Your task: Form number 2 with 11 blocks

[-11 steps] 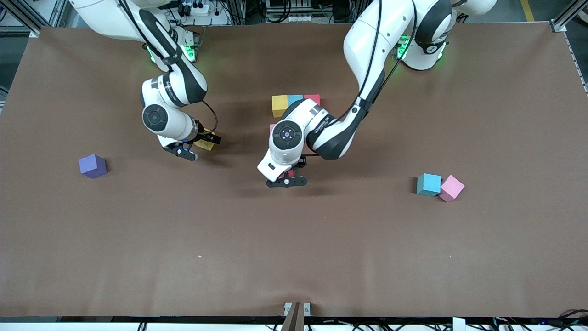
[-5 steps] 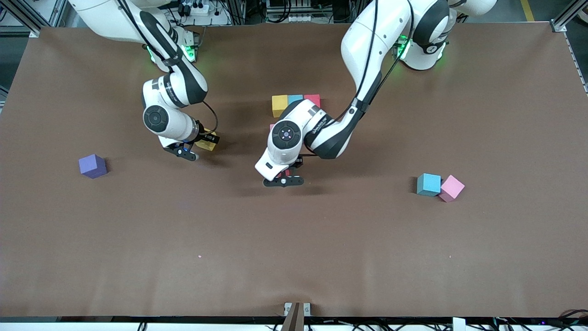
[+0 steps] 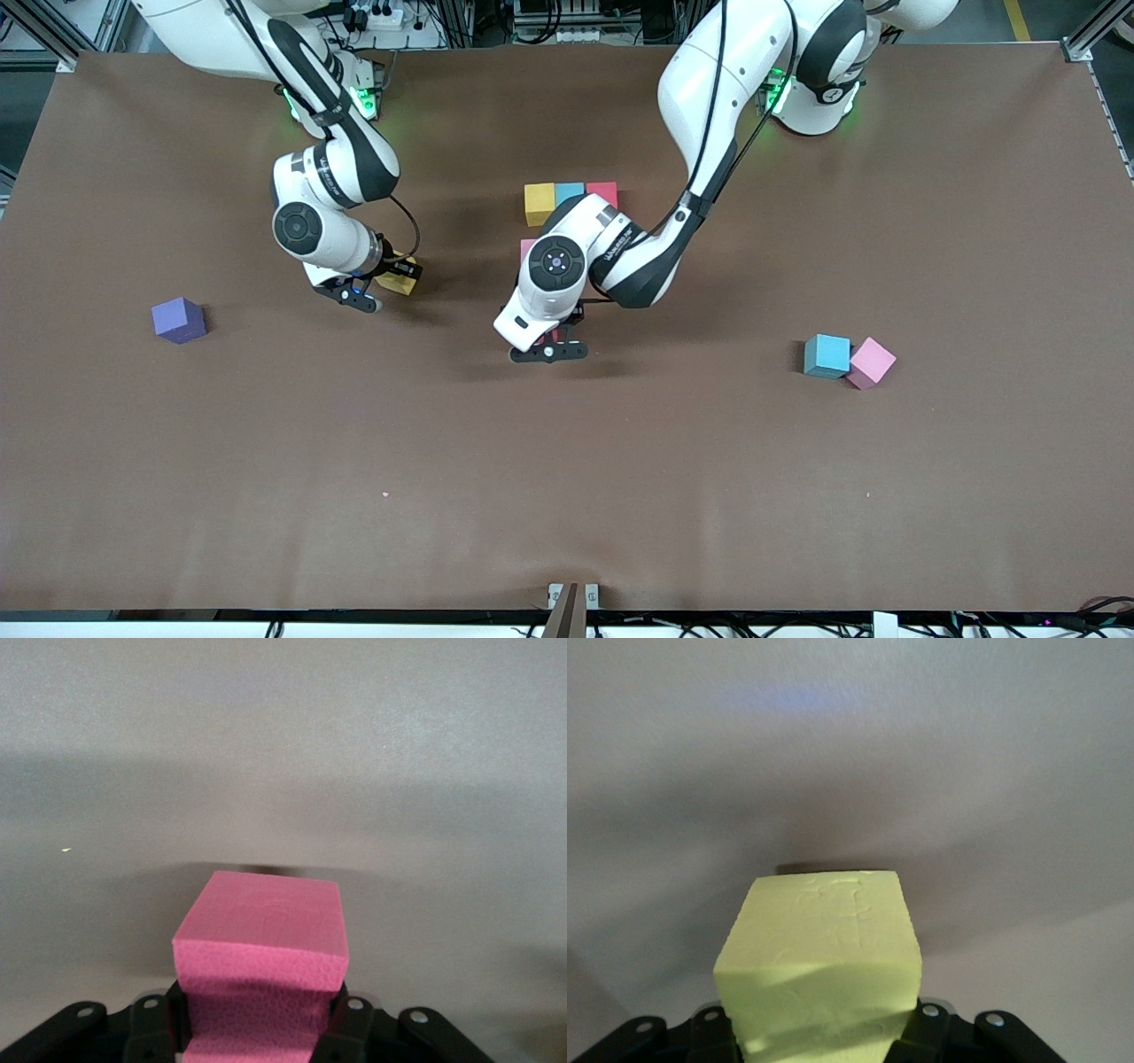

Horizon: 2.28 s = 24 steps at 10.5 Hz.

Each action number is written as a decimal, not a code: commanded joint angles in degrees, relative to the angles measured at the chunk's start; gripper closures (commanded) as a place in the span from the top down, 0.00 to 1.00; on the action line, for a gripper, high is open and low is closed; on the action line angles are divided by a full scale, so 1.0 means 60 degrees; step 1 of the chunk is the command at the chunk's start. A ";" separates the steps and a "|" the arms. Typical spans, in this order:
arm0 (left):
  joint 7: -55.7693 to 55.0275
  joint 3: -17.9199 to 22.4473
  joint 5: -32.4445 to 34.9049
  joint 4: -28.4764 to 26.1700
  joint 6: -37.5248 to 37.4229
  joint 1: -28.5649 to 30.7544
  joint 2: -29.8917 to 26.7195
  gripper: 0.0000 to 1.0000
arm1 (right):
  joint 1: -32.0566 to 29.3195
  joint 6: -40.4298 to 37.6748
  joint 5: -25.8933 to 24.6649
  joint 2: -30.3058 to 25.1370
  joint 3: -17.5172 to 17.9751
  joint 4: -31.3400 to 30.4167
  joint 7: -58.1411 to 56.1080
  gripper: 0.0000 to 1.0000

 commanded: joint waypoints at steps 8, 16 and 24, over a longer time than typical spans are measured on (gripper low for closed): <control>0.0195 0.0252 -0.0380 0.0245 -0.0023 -0.0292 0.0392 0.00 | -0.0433 -0.0678 0.0423 -0.0090 -0.0007 0.0614 -0.0189 0.10; 0.0268 0.0267 -0.0250 0.0069 -0.0038 -0.0366 0.0377 0.99 | -0.0433 -0.0664 0.0423 -0.0046 0.0007 0.0673 -0.0174 0.11; -0.0084 0.1043 -0.0263 0.0011 -0.1732 0.0216 -0.2226 1.00 | -0.0360 -0.0736 0.0452 -0.0046 0.0051 0.0921 0.0088 0.11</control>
